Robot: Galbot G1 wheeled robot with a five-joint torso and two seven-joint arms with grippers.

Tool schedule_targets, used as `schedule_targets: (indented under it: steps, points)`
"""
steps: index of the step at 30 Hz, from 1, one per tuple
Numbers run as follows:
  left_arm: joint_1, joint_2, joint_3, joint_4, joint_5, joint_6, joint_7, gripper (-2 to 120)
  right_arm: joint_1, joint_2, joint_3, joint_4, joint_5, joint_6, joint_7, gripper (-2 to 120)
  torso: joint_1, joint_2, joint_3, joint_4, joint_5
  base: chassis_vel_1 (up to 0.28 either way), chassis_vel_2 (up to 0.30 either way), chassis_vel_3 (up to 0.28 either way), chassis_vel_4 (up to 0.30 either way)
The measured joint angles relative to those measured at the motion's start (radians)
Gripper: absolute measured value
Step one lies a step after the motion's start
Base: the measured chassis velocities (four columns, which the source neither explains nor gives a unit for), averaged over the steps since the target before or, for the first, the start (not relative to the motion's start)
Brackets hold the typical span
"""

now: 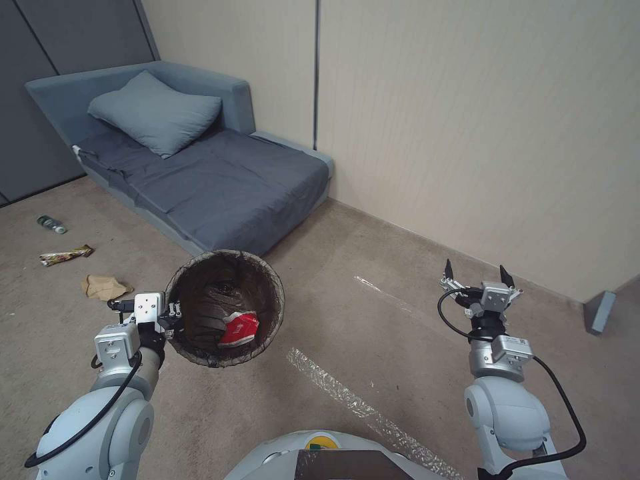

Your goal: Pick up the trash bin, then pick up the garbage from the floor and place it into the trash bin.

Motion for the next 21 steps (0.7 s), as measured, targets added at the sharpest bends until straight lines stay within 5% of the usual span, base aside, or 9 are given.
schedule_targets:
  steps: [21]
  points:
    - [-0.004, 0.007, 0.0, 0.0, -0.01, 0.0, 0.014, 4, 0.007, 0.0, -0.001, -0.002, -0.002, -0.004, 0.0, 100, 0.0, 0.0, 0.0, 0.0, 0.0, 0.068, 0.068, 0.073, 0.067]
